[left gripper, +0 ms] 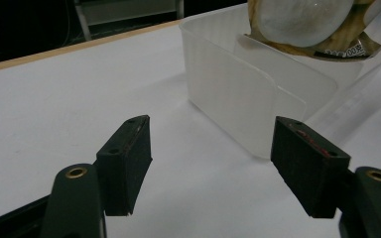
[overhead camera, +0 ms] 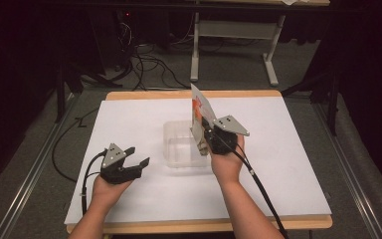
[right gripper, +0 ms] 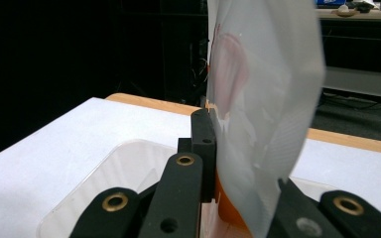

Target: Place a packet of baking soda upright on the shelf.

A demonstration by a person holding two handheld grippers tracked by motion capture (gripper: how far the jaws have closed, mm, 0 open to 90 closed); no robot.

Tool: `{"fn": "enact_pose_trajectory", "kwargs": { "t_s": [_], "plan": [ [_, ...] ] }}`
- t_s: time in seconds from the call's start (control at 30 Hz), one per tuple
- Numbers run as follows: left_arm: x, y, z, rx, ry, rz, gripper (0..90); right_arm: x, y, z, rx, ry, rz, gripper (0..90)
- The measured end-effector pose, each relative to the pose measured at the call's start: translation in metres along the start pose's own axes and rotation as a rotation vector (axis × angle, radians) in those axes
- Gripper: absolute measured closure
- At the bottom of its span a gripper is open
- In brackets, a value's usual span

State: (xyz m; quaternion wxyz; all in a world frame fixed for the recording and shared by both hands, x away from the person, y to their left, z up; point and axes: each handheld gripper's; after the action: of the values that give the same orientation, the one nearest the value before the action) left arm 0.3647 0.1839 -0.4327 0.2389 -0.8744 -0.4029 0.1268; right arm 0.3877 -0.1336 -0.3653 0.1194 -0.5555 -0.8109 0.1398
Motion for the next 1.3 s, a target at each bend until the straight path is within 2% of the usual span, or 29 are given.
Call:
{"fn": "enact_pose_trajectory", "kwargs": {
  "t_s": [0.4,1.07,1.3],
  "plan": [
    [0.000,0.001,0.000,0.008,0.000,0.000,32.6,0.007,0.007,0.006,0.018,-0.004,-0.002,90.0],
    [-0.001,-0.002,0.000,-0.006,0.001,0.005,32.6,0.007,0.019,0.017,0.034,-0.005,-0.006,90.0],
    [-0.003,0.001,0.000,0.007,0.011,0.013,32.6,0.008,0.018,0.019,0.035,-0.017,-0.004,90.0]
  ]
}}
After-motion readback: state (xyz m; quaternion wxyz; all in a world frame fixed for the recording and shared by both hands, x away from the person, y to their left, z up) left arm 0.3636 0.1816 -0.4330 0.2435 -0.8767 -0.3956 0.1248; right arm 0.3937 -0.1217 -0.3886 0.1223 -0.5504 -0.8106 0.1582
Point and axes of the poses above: each handheld gripper's, and its own axes: y roughly forward along the jaws, z roughly out of its underside, x roughly to its left, and after that the axes turned 5 degrees about x, right-handed
